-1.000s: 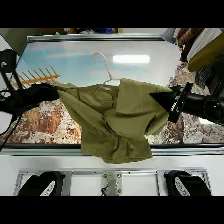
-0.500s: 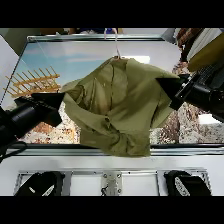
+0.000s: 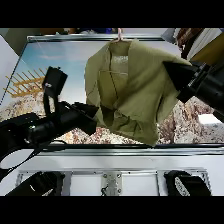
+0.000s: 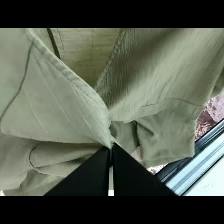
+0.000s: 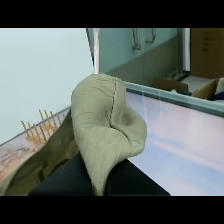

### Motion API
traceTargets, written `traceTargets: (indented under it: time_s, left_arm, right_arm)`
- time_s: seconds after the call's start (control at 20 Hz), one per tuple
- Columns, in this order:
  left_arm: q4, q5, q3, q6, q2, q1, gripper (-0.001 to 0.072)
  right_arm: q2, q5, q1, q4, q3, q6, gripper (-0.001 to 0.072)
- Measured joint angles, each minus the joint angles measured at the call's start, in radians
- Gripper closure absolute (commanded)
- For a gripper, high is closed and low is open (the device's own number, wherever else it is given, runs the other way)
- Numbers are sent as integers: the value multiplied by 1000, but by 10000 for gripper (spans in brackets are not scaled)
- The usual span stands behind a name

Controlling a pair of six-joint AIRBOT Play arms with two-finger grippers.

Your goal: Fold the clothes and pants, and hang the long-sleeved shirts on hangers.

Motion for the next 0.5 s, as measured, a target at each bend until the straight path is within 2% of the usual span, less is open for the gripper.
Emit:
traceTargets:
  time_s: [0.05,0.1,0.15,0.2,0.5]
  left_arm:
    - [0,12,0,0,-18,1,691]
    - [0,23,0,0,-33,4,629]
    - [0,34,0,0,-45,8,325]
    - [0,41,0,0,-53,15,109]
    - [-1,96,0,0,-7,123,107]
  right_arm:
    - [1,0,0,25,0,-18,704]
    - [2,-1,0,47,0,-31,704]
    - [2,-2,0,60,0,-41,704]
    - [3,-3,0,74,0,-47,704]
    - [3,-3,0,114,0,-88,704]
